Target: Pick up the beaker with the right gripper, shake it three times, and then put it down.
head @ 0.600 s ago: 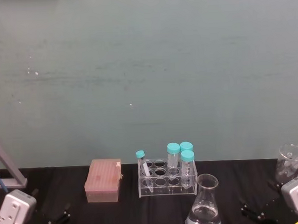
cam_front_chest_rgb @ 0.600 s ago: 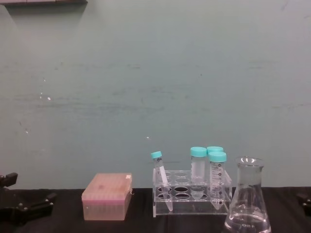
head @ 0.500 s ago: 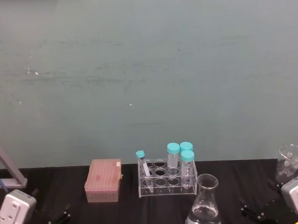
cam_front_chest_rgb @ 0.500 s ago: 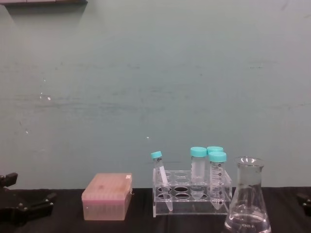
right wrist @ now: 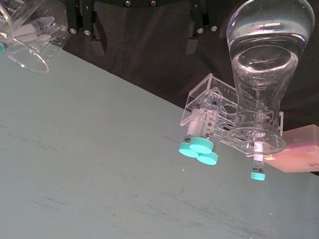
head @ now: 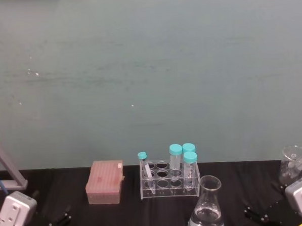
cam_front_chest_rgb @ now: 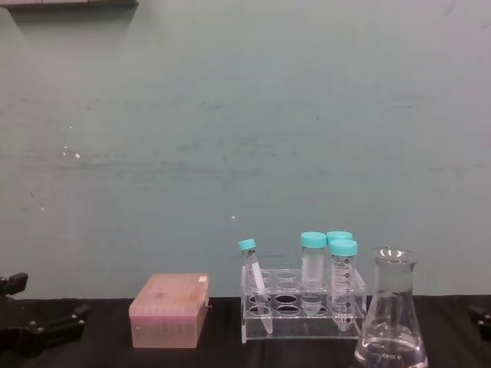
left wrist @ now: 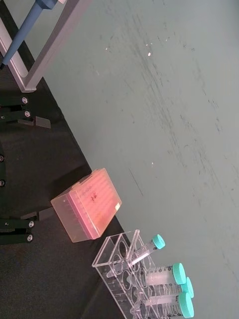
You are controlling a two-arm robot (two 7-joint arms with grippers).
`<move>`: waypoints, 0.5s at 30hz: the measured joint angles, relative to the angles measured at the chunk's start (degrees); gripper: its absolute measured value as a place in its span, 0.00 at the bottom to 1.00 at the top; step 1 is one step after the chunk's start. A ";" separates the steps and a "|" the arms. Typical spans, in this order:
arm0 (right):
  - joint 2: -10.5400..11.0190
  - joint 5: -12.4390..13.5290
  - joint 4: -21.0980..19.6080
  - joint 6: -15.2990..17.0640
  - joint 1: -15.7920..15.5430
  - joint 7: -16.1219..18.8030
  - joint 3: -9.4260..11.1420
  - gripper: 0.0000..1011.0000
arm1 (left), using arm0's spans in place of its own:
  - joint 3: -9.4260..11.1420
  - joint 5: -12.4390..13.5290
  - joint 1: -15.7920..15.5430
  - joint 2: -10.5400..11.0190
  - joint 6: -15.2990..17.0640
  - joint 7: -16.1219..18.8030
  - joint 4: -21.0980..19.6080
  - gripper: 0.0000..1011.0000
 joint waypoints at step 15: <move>0.00 0.00 0.00 0.00 0.00 0.00 0.00 0.99 | 0.00 0.00 0.00 0.00 0.00 0.00 0.00 0.99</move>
